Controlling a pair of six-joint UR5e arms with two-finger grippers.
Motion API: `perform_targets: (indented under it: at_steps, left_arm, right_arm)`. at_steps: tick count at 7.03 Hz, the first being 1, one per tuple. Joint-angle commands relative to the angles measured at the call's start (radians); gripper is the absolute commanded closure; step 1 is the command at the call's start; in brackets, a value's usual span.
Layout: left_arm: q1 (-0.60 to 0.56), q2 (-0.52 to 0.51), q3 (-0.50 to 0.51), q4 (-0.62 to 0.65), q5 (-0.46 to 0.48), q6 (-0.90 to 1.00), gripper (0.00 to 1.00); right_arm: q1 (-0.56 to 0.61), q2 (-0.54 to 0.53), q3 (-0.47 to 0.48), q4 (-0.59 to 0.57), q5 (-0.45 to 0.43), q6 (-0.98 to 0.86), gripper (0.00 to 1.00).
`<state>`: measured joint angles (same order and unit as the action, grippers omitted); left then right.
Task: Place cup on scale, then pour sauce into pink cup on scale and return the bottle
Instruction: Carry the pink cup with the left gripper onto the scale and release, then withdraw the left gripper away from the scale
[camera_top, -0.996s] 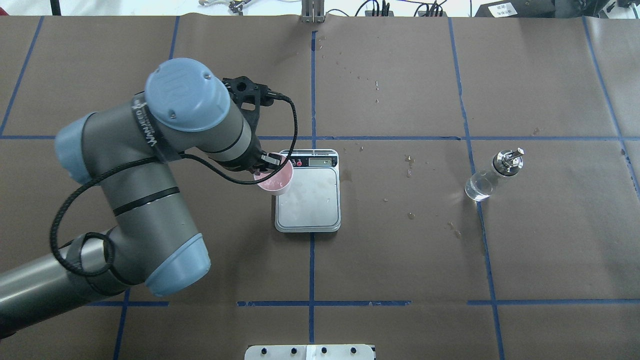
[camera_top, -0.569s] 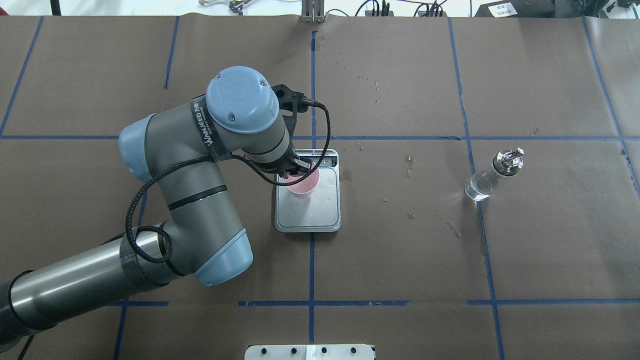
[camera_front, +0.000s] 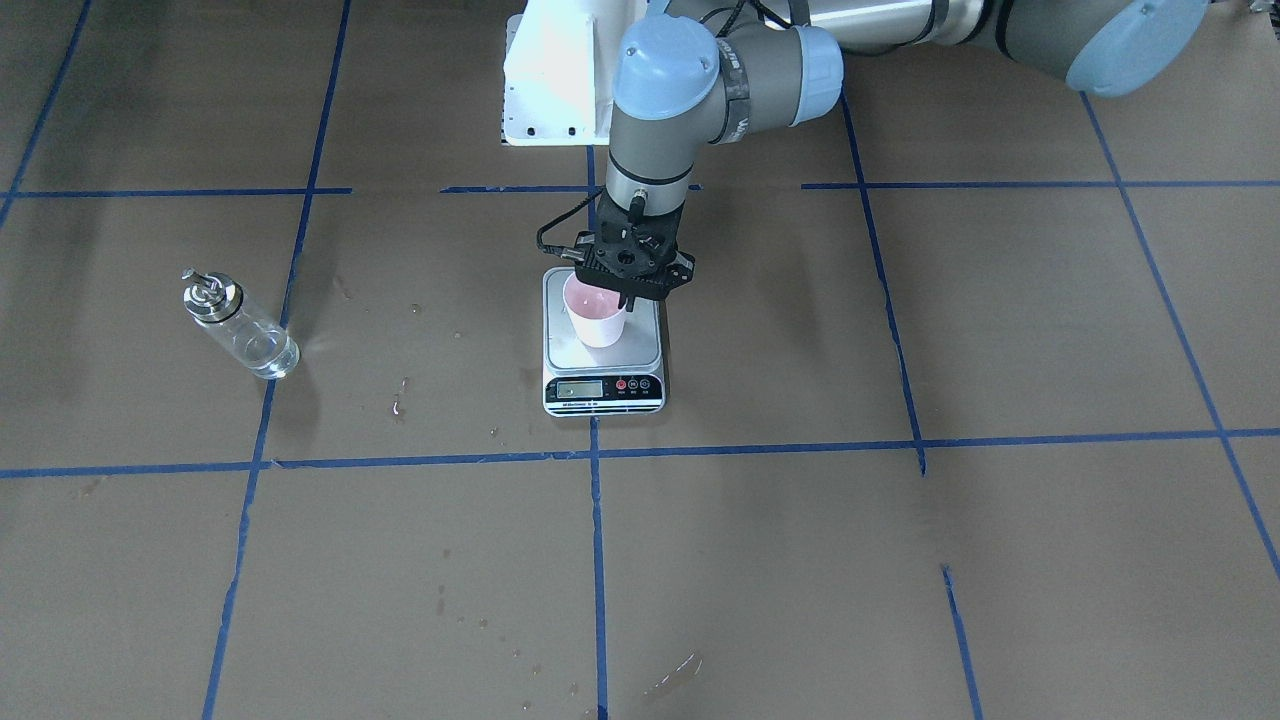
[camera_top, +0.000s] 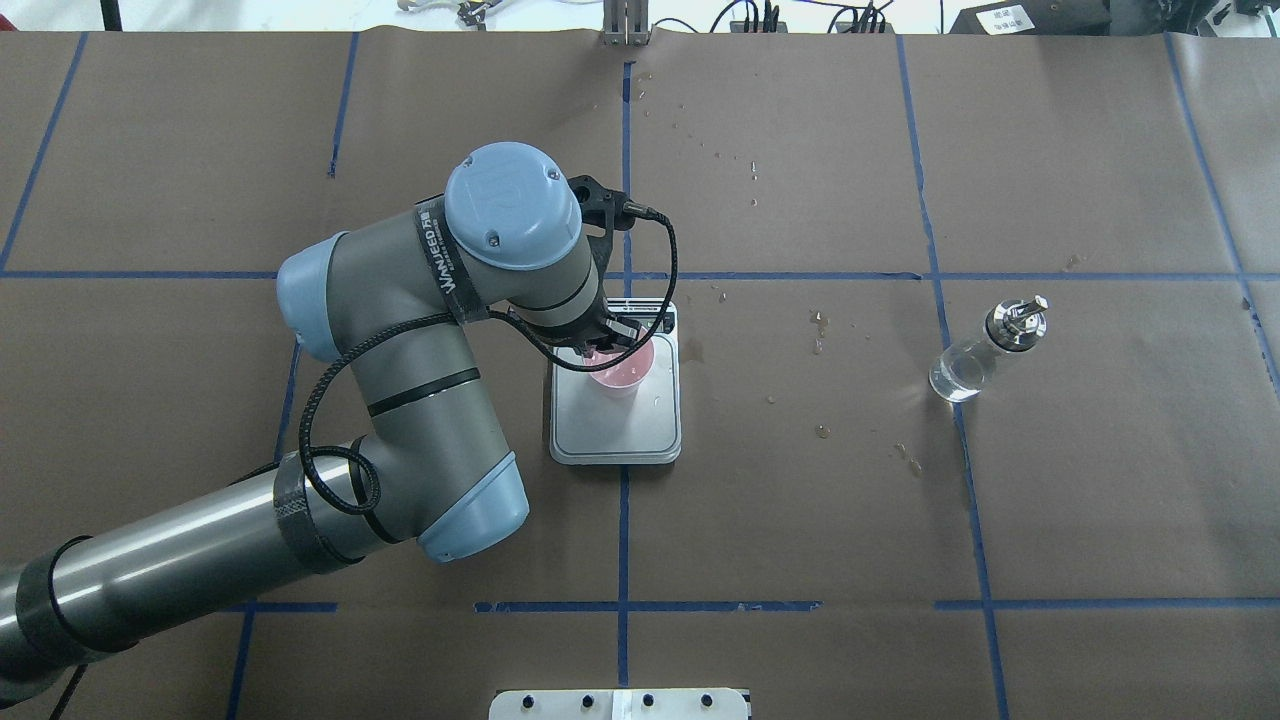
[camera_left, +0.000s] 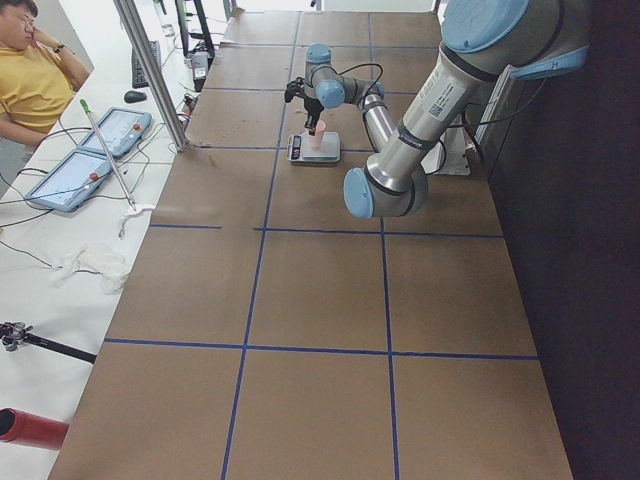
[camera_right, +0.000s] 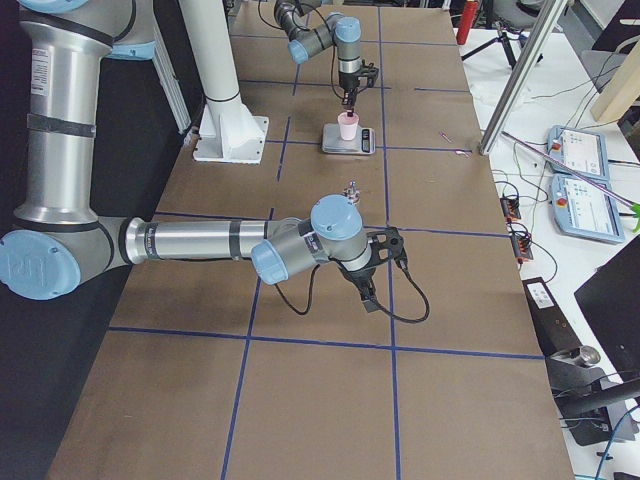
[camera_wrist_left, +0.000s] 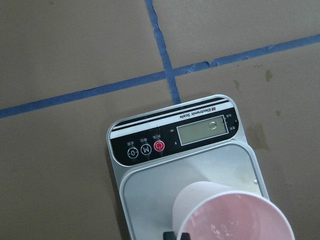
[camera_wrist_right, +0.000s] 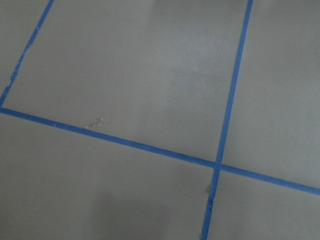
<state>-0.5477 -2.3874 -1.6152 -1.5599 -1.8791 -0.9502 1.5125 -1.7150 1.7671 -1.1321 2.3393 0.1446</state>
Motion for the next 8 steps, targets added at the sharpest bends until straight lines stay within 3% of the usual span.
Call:
perform_targets:
  at_steps: [1, 3, 4, 6, 8]
  left_arm:
    - [0.0, 0.008, -0.002, -0.018, 0.0, 0.002, 0.0]
    - [-0.042, 0.03, -0.07, 0.018, 0.003, 0.054, 0.0]
    - [-0.105, 0.071, -0.156, 0.094, 0.0, 0.174, 0.0]
    - [-0.307, 0.295, -0.398, 0.164, -0.044, 0.46, 0.0]
    - [-0.587, 0.481, -0.416, 0.159, -0.188, 0.789, 0.0]
  right_arm:
    - [0.0, 0.0, 0.0, 0.0, 0.0, 0.001, 0.0]
    - [0.0, 0.0, 0.0, 0.0, 0.018, 0.003, 0.0]
    - [0.0, 0.0, 0.012, 0.002, 0.065, 0.006, 0.0]
    - [-0.015, -0.006, 0.092, -0.005, 0.101, 0.123, 0.0]
    - [-0.15, -0.008, 0.231, -0.006, 0.066, 0.383, 0.0]
